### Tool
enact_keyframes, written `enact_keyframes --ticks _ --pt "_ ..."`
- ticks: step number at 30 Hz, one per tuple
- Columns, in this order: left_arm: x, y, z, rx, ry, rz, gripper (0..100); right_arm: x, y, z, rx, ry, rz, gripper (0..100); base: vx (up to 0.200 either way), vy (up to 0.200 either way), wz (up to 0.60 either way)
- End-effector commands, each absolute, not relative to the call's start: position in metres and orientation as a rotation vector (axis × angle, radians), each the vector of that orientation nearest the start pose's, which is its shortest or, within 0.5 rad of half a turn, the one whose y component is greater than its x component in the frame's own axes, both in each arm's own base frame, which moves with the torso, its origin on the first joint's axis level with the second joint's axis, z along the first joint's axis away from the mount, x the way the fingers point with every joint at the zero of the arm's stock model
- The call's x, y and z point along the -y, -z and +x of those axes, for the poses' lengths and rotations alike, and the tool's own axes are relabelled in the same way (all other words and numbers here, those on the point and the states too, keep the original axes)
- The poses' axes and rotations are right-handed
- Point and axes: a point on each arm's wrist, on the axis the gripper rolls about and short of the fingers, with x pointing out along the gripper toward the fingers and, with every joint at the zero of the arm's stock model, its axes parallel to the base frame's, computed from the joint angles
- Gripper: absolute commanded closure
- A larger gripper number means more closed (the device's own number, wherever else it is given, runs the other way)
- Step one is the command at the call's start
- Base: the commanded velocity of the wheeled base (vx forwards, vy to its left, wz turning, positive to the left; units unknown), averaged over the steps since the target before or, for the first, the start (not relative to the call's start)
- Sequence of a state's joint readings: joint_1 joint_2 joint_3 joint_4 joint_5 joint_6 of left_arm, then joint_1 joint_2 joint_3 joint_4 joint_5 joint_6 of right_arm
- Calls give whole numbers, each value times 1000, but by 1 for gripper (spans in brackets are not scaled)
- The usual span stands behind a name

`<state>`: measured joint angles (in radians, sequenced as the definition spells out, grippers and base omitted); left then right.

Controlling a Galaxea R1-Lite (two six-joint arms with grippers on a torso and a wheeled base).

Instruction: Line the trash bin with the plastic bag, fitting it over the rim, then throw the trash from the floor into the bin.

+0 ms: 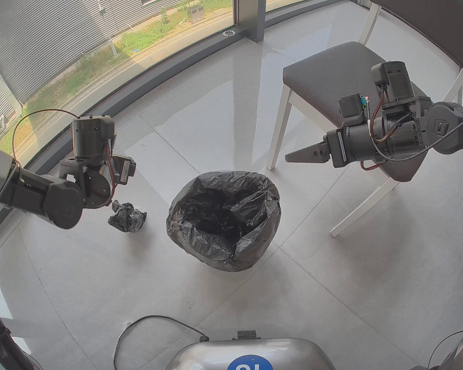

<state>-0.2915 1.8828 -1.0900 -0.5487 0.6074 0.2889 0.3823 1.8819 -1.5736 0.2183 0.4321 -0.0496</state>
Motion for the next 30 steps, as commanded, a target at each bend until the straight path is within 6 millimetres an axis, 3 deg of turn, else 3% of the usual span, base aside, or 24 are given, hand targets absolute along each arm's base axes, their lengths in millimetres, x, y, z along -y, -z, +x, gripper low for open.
enact_keyframes --ticks 1,4,10,15,21,30 --pt "70 -200 371 -291 -330 372 0 -155 -251 347 -515 -827 -52 0 0 0 0" --pt "71 -202 377 -287 -262 365 0 -163 -248 345 -518 -850 -66 0 0 0 0" --pt "57 -175 396 -358 -241 368 0 -172 -248 341 -520 -877 -81 0 0 0 0" --pt "56 -167 397 -383 -242 369 0 -174 -244 347 -500 -892 -143 0 0 0 0" --pt "53 -159 400 -403 -242 373 0 -196 -234 361 -488 -932 -176 0 0 0 0" --pt "47 -164 394 -399 -250 370 0 -214 -219 377 -433 -981 -294 0 0 0 0"
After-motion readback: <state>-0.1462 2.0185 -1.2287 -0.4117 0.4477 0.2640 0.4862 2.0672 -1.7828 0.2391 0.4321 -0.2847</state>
